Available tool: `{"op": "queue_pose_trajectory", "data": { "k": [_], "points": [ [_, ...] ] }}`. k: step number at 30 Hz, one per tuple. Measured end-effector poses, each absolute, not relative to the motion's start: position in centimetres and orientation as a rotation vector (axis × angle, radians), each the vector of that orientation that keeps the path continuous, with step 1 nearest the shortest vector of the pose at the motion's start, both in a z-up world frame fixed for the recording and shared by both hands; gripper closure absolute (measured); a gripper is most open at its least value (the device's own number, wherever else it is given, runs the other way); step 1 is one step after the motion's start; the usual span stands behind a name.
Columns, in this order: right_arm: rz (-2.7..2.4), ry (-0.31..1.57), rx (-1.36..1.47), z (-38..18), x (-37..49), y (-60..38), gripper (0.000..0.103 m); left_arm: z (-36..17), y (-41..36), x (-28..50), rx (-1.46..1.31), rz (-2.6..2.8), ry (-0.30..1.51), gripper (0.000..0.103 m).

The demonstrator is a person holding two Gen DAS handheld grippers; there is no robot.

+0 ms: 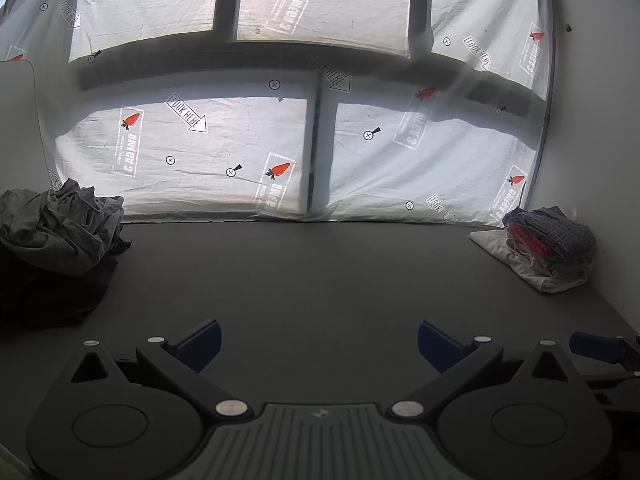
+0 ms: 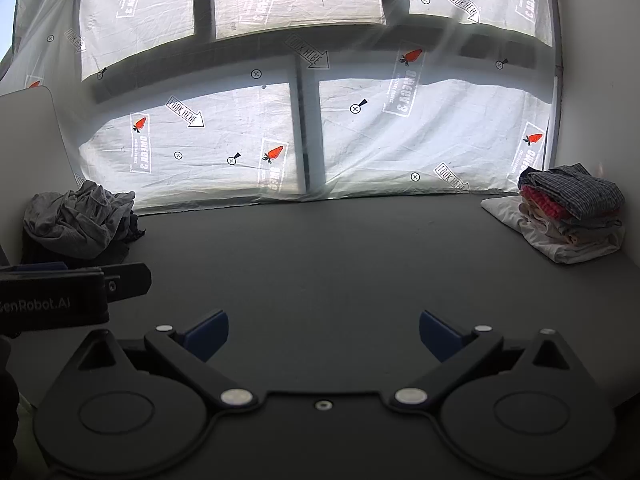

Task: Fold clothes

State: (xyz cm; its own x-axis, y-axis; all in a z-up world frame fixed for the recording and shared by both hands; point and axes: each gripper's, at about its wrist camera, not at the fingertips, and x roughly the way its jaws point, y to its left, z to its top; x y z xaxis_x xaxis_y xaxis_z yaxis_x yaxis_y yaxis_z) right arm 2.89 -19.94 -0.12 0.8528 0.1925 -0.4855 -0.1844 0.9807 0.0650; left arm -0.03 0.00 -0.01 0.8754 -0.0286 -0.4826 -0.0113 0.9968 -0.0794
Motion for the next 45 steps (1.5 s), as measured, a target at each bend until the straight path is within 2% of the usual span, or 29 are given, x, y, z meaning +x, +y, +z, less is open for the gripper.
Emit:
{"op": "queue_pose_trajectory", "data": {
  "k": [45],
  "points": [
    [0.194, 0.502, 0.025, 0.2, 2.3, -20.3, 0.000, -0.3, -0.3, -1.3, -0.062, -0.009, 0.499, 0.000]
  ]
}}
